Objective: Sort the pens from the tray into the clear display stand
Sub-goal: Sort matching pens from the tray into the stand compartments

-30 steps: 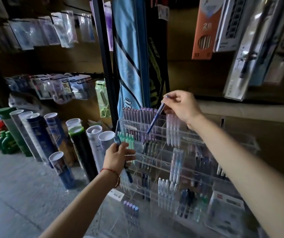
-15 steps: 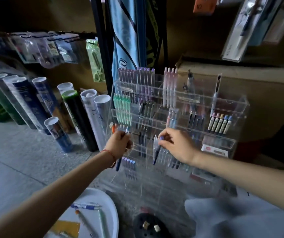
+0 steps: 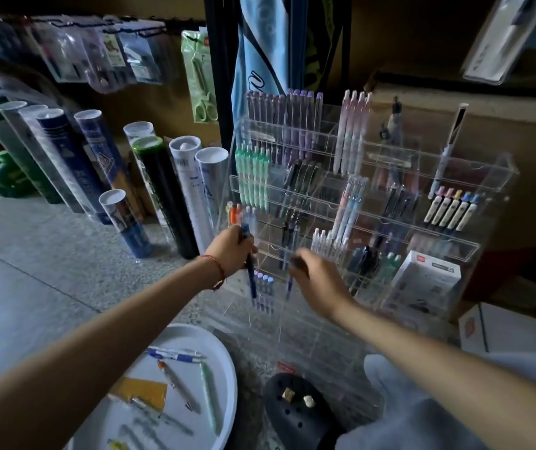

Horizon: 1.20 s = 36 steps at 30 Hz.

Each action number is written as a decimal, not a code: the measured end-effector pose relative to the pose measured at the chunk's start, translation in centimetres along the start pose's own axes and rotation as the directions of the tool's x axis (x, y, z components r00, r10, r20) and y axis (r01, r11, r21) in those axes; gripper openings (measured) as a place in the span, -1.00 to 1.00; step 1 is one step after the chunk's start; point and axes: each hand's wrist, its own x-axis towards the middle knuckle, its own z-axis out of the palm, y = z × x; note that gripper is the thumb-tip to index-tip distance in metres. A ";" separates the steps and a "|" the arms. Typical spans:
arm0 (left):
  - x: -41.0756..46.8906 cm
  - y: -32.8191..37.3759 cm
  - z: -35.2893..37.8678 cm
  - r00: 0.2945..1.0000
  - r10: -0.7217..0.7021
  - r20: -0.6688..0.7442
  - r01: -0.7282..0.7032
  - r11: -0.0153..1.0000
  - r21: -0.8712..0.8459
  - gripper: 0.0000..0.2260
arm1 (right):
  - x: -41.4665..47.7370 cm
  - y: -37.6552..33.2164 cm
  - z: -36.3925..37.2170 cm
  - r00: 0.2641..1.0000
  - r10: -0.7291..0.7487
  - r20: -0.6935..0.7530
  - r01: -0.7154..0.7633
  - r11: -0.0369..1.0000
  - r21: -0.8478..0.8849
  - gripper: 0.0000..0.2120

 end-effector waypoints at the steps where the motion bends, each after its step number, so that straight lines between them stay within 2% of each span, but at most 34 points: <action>1: 0.1 0.1 -0.3 1.000 0.018 -0.008 -0.018 1.000 -0.013 -0.94 | 0.8 -1.5 -0.9 0.995 -0.091 -0.037 0.090 0.996 -0.013 -0.91; 4: 0.4 0.0 -0.9 0.998 0.049 -0.033 -0.050 0.998 -0.024 -0.94 | 4.0 -5.8 -4.4 0.921 -0.294 -0.254 0.295 0.955 -0.035 -0.85; 6: 0.6 0.0 -0.8 0.998 0.053 -0.037 -0.053 0.999 0.001 -0.88 | 6.2 -6.7 -6.0 0.876 -0.337 -0.345 0.320 0.941 -0.108 -0.84; 9: 0.7 0.6 -0.4 0.995 0.080 -0.062 -0.077 0.996 0.050 -0.74 | 8.1 -5.9 -5.2 0.957 -0.237 -0.168 0.202 0.959 -0.200 -0.83; 11: 1.0 0.7 -0.3 0.993 0.095 -0.072 -0.091 0.994 0.052 -0.70 | 8.7 -4.8 -3.7 0.990 -0.121 -0.076 0.106 0.979 -0.174 -0.86; 16: 1.6 0.5 -0.6 0.991 0.100 -0.093 -0.091 0.991 0.094 -0.71 | 9.9 -2.9 -2.3 0.999 0.044 -0.026 -0.046 0.993 -0.110 -0.88; 21: 1.8 0.0 -0.8 0.994 0.058 -0.095 -0.052 0.996 0.071 -0.69 | 10.5 -3.2 -2.3 0.997 0.074 -0.030 -0.078 0.984 -0.161 -0.90; 26: 1.6 0.3 -0.5 0.996 0.028 -0.081 -0.023 0.998 0.061 -0.74 | 10.3 -3.0 -2.2 0.993 0.108 0.041 -0.089 0.940 -0.330 -0.93; 32: 1.0 0.0 0.1 0.996 0.086 -0.025 -0.081 0.987 0.136 -0.80 | 9.9 -2.4 -0.8 0.976 0.177 0.123 -0.104 0.886 -0.451 -0.96; 33: 1.0 0.0 0.1 0.994 0.110 -0.025 -0.104 0.980 0.167 -0.81 | 9.9 -2.7 -0.9 0.975 0.175 0.134 -0.099 0.891 -0.444 -0.96; 34: 1.0 0.1 0.0 0.989 0.144 -0.028 -0.135 0.971 0.195 -0.83 | 10.1 -3.1 -1.2 0.978 0.159 0.134 -0.095 0.916 -0.390 -0.88; 36: 1.0 0.7 -0.2 0.977 0.206 -0.059 -0.187 0.954 0.233 -0.89 | 10.1 -4.1 -2.0 0.989 0.101 0.104 -0.084 0.984 -0.158 -0.73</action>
